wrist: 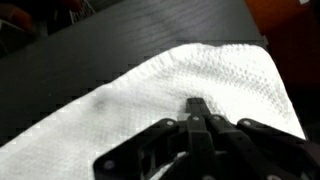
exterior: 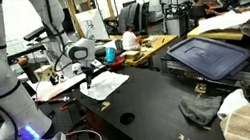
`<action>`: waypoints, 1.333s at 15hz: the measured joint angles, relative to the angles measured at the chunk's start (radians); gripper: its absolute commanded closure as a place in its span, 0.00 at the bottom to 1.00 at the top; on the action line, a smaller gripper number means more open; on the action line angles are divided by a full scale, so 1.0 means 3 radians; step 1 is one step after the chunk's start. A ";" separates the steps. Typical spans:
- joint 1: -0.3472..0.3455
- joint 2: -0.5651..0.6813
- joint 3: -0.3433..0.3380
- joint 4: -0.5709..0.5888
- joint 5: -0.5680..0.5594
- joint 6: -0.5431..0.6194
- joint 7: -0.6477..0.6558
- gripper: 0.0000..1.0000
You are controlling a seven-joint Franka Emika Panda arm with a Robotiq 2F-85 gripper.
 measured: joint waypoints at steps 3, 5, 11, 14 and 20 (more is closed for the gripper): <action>0.0000 -0.0035 0.0086 -0.0093 0.0121 -0.0151 -0.0116 1.00; 0.0009 -0.0057 0.0088 -0.0132 0.0126 -0.0161 -0.0120 1.00; -0.0030 -0.0393 -0.0126 -0.0252 0.0067 -0.0175 -0.0135 0.73; -0.0169 -0.0785 -0.0146 -0.0323 0.0142 -0.0219 -0.0284 0.51; -0.0426 -0.1306 -0.0686 -0.0238 -0.0578 -0.0208 -0.0124 0.07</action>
